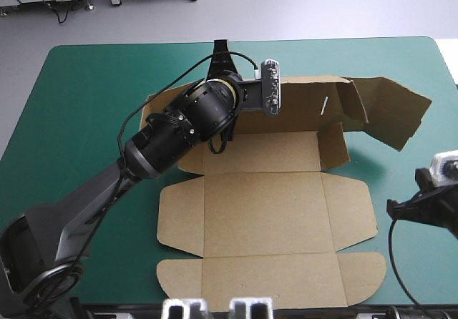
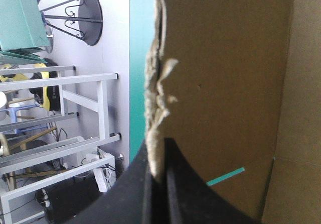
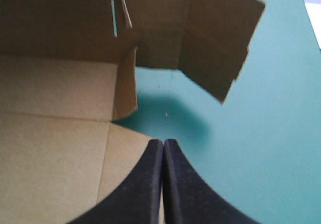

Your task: Fold the box

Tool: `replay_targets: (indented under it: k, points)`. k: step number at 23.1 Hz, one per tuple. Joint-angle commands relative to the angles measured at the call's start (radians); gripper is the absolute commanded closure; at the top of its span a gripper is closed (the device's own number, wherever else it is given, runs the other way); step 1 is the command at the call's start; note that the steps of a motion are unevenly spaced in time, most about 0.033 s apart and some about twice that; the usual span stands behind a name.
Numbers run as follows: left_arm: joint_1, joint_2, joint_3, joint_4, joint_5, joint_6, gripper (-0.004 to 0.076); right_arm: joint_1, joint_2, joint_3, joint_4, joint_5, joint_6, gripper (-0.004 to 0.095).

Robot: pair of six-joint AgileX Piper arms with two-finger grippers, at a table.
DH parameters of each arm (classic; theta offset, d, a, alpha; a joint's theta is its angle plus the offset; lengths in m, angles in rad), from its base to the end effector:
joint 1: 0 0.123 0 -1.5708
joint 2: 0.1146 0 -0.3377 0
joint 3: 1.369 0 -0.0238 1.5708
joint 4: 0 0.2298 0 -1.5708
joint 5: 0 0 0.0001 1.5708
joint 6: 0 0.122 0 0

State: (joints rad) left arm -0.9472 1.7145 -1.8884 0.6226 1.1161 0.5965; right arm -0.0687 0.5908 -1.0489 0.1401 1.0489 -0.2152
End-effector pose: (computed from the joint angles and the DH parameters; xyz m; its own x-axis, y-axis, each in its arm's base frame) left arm 0.2719 -0.2685 0.4596 0.1183 0.9799 -0.1605 0.6106 0.0557 0.7900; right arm 0.0342 0.0125 0.4234 -0.4672 -0.1116 -0.8771 -0.1065 0.9919 -0.0695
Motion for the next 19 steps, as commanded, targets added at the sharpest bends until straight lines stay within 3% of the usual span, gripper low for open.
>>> replay_targets:
  k: [1,4,10,15,19]
  points:
    - [-0.015,-0.06,0.049,0.082,-0.109,-0.072,0.0732,-0.004,0.123,-0.208,0.073,-0.03,-0.004,0.0924]
    - [-0.021,-0.078,0.186,0.192,-0.19,-0.231,0.0732,-0.004,0.312,-0.456,0.12,0.042,-0.004,0.0924]
    - [-0.074,-0.138,0.367,0.414,-0.252,-0.456,0.0732,-0.004,0.586,-0.722,0.126,0.105,-0.004,0.0924]
    - [-0.096,-0.147,0.415,0.461,-0.262,-0.551,0.0732,-0.004,0.886,-0.966,0.2,0.207,-0.028,0.0925]
    - [-0.096,-0.147,0.415,0.533,-0.285,-0.636,0.0732,-0.004,1.135,-1.122,0.294,0.207,-0.028,0.0924]
